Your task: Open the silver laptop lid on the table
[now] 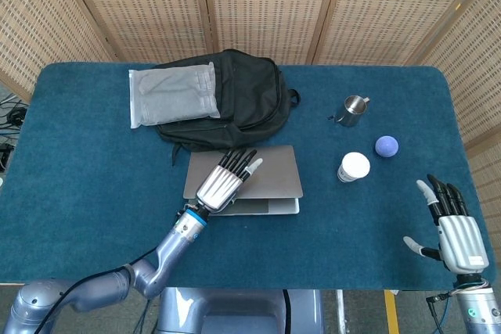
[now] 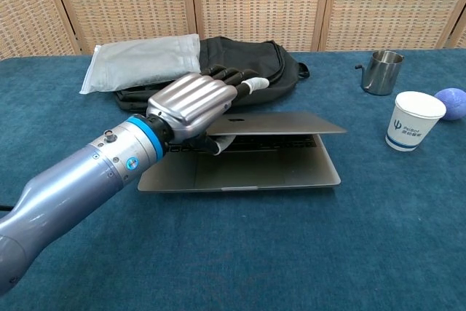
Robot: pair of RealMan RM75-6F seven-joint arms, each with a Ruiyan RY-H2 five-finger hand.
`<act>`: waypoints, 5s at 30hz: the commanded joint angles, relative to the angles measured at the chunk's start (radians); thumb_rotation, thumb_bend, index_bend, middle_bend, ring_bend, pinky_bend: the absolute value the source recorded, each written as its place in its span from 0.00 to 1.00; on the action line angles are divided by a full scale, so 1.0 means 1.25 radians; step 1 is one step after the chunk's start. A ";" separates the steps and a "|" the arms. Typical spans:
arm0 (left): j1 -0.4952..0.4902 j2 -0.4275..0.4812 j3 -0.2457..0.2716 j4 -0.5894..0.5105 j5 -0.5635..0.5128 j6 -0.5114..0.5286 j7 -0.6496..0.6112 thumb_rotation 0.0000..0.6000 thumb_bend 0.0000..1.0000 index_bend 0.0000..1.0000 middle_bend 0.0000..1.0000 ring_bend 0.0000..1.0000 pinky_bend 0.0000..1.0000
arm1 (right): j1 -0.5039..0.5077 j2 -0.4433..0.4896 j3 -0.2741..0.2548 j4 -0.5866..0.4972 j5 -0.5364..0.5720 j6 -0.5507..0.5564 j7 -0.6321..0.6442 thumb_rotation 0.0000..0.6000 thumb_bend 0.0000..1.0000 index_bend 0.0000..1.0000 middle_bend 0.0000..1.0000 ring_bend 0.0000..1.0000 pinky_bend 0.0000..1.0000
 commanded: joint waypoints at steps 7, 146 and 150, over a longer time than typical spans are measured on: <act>0.003 0.052 0.009 -0.057 -0.018 -0.006 0.002 1.00 0.52 0.00 0.00 0.00 0.00 | 0.077 -0.028 -0.030 0.068 -0.116 -0.069 0.009 1.00 0.35 0.19 0.11 0.01 0.16; -0.164 0.282 -0.052 -0.035 -0.448 -0.080 0.071 1.00 0.52 0.00 0.00 0.00 0.00 | 0.473 -0.307 -0.057 -0.066 0.399 -0.454 -0.544 1.00 0.87 0.20 0.15 0.08 0.19; -0.168 0.275 -0.048 -0.019 -0.441 -0.079 0.067 1.00 0.52 0.00 0.00 0.00 0.00 | 0.473 -0.301 -0.059 -0.070 0.400 -0.452 -0.548 1.00 0.87 0.20 0.15 0.08 0.19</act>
